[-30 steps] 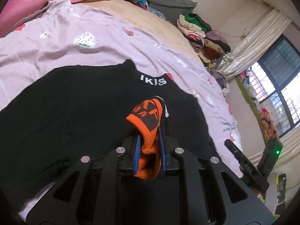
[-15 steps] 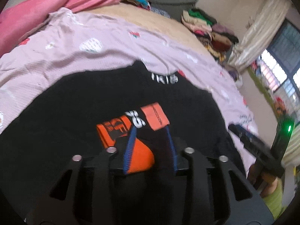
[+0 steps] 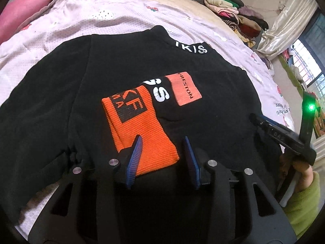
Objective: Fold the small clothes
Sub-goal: 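Lower the cuff onto the shirt body and open the left gripper, then move the left gripper to the other sleeve's orange cuff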
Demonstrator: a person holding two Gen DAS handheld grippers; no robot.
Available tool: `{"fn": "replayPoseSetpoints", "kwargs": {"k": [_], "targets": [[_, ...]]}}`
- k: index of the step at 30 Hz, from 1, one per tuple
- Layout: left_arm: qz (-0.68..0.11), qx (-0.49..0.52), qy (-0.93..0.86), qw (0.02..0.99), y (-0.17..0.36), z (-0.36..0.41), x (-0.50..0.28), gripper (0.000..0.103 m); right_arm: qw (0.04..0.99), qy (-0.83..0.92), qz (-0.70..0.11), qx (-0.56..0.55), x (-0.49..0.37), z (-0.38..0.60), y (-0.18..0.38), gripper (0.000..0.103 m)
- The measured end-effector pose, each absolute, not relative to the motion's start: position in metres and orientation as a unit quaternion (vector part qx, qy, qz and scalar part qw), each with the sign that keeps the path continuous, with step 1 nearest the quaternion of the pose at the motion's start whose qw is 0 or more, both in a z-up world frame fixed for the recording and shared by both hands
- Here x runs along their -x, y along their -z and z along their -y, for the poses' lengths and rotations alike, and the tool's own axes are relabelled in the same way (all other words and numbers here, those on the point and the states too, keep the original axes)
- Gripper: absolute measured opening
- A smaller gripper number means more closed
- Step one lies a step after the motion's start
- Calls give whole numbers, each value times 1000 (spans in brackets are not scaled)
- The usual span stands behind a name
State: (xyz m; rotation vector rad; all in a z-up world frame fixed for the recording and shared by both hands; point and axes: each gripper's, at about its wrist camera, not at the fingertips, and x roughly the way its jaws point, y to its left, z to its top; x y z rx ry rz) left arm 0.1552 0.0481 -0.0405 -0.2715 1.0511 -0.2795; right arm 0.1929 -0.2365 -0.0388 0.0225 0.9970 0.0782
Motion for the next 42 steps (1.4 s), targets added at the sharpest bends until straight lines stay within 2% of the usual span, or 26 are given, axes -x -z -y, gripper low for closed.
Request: {"fn": "replayPoseSetpoints", "kwargs": {"k": [4,6,12,15,17,20,22,25,27,42], "targets": [[-496,128,132,849,38,-50,-150,41,882,-37,-470,-10,-187,234,35,57],[-495,129,134,849,37,-49,-148,47,887,-43,-460,-15,-181,233,30,67],[-493,116,137,851,33,-44,-146,61,892,-51,-447,-27,-163,234,20,70],[-490,107,129,856,29,-44,-144,71,896,-55,-439,-30,-157,234,13,80],[-486,113,131,857,27,-46,-143,71,900,-58,-431,-32,-154,235,7,81],[-479,112,126,861,22,-48,-141,75,904,-58,-422,-32,-149,235,0,90],[-475,114,124,863,20,-50,-139,77,908,-60,-414,-36,-145,236,-4,90],[-467,108,115,870,13,-51,-136,91,910,-61,-407,-41,-141,237,-9,96],[-460,107,115,874,9,-53,-133,93,912,-62,-403,-42,-138,238,-12,96],[-437,112,82,889,-10,-73,-113,93,919,-82,-385,-31,-124,218,-34,98]]}}
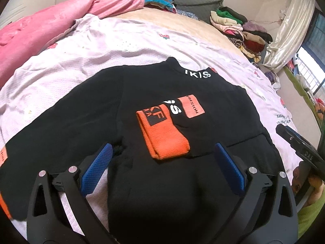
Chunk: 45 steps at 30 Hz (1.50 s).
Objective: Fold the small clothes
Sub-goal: 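Move the left gripper to the other sleeve's orange cuff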
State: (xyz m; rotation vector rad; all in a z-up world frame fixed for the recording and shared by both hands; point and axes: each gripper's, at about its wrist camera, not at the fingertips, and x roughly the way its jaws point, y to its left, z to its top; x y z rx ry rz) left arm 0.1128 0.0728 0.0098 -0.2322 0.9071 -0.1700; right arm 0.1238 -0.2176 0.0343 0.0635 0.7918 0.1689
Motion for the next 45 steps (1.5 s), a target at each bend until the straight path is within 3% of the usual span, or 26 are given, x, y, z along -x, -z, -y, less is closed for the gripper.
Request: {"fn": "replayPoseSetpoints", "kwargs": {"k": [45], "targets": [[-413,164,-40,895,-21,-163,-22,93,893,-258,-366,35,-72,58,-61,98]]}}
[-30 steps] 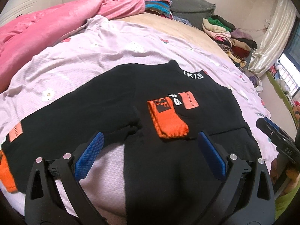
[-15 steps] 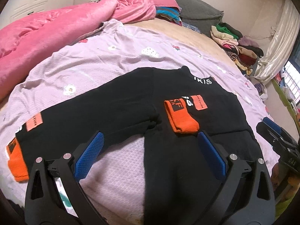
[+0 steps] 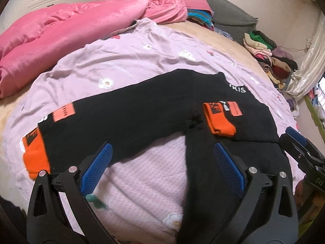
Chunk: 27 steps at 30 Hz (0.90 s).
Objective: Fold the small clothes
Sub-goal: 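Move the left gripper to the other sleeve's orange cuff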
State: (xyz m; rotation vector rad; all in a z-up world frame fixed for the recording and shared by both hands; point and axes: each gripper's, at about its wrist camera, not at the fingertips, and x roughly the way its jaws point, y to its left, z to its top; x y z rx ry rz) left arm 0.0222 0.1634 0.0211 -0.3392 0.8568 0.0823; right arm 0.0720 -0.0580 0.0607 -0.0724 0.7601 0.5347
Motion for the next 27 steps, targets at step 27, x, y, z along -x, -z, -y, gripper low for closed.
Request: {"fn": "replayPoseSetpoints", "kwargs": {"k": [27], "targets": [[-436,288,-101,846,18,-238,39,93,856,-341,-384,57,-40,-2,-46,98]]}}
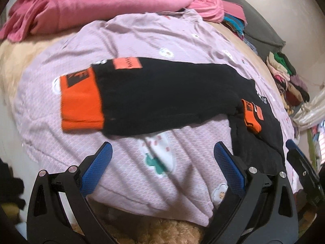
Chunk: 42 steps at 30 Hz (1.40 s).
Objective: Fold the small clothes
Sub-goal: 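Move the left gripper to the other sleeve's orange cuff, then grasp the orange cuff with the left gripper, then lift the cuff and carry the sleeve across the shirt body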
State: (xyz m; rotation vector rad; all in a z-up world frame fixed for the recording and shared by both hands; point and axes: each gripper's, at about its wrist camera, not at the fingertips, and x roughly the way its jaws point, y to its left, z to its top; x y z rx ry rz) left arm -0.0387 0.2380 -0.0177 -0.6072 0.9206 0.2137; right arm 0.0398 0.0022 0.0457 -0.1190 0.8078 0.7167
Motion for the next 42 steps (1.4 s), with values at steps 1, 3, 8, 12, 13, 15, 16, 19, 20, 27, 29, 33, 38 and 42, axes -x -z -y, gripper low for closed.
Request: {"fn": "replayPoseSetpoints", "kwargs": {"k": [1,3,8,12,13,15,16,19,20,27,29,33,38,42], "targets": [[-436,297,-102,843,19,-241,40,93,855,-343,-385,57,-39,-3,-45,98],[-434,315,-104,837,23,-248,41,93,854,-346,-385,56,-38,-4,-45,98],[-423,347,-114,830,29,-261,41,93,854,-345,-386,51,-38,-2,-44,98],[-404,373,-119,826,31,-272,40,93,855,-340,-388,43,-41,1,-42,98],[-399,379,-122,826,31,-276,40,93,856,-339,-389,41,-42,3,-41,98],[-387,389,-129,826,30,-284,40,88,855,-337,-391,37,-43,4,-39,98],[-383,392,-132,826,30,-287,39,82,855,-337,-392,36,-44,5,-38,98],[-370,406,-143,823,30,-298,38,62,855,-335,-394,32,-45,8,-36,98],[-367,409,-150,822,31,-302,37,59,855,-334,-395,31,-46,9,-35,98],[-347,409,-178,825,25,-316,40,10,856,-331,-396,22,-48,16,-34,98],[-341,395,-175,835,17,-313,41,10,857,-329,-396,21,-49,18,-34,98],[-322,367,-166,857,-8,-304,39,9,860,-325,-393,13,-51,24,-36,98],[-300,340,-147,879,-40,-290,27,6,868,-315,-384,5,-53,36,-43,98],[-285,325,-119,894,-65,-271,14,6,875,-302,-378,-7,-57,51,-48,98]]}}
